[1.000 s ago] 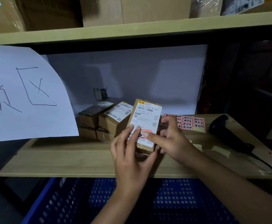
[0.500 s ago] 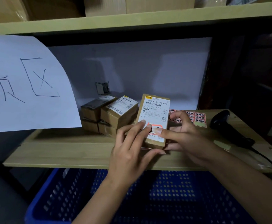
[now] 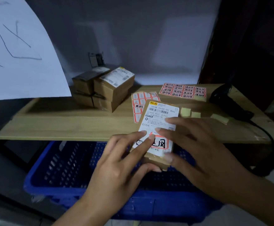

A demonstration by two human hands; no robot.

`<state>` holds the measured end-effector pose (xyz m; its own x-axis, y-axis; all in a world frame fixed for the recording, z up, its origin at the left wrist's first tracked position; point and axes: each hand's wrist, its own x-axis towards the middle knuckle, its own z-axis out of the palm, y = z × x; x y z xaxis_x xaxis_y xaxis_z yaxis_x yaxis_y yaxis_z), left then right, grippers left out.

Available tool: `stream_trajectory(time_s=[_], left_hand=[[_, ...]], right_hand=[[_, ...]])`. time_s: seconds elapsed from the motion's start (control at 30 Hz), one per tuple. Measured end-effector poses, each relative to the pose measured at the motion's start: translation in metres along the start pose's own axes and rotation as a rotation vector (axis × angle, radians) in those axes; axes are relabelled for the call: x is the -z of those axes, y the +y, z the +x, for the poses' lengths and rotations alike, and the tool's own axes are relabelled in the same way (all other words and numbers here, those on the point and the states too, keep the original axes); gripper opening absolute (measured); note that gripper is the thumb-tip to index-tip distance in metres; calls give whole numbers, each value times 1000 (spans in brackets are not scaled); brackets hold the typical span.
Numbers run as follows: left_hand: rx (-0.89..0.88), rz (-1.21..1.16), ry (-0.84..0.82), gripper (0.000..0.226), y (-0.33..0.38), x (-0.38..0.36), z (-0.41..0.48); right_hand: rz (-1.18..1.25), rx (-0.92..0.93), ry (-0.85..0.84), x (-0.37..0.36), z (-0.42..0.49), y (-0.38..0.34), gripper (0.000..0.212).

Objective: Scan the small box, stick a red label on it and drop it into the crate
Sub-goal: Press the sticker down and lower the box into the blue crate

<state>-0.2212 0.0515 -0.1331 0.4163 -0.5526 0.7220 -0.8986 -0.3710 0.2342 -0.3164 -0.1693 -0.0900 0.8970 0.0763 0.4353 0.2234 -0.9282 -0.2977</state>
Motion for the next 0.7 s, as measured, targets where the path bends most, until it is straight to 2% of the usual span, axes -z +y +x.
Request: stream_trajectory(time_s=[0.17,0.27,0.37,0.5,0.57,0.63,0.7], left_hand=[[107,-141,-135,57,12,21,-23],[311,-330,-320,63,11,19,-24],[443,-442,-539,62,-3,0,-15],[470,-347,-758,45,-44,-60,0],[511,-356,-856,30,-68,-105,-2],[508,-286,-907,21,-89,-147,-5],[467,-202,-916,27,-105,-178,-9]], right_hand=[[-47,42,-198,4,-33,-3,73],[-40,-14,-340,-3,-35,3,70],[160,-153,-595,-22,-21,18,63],[478,-371,-769,-77,14,59,66],[683,-586,-829,-116,27,81,57],[749,-669,-815,-155,34,104,50],[723,-662,-763,-187,35,119,19]])
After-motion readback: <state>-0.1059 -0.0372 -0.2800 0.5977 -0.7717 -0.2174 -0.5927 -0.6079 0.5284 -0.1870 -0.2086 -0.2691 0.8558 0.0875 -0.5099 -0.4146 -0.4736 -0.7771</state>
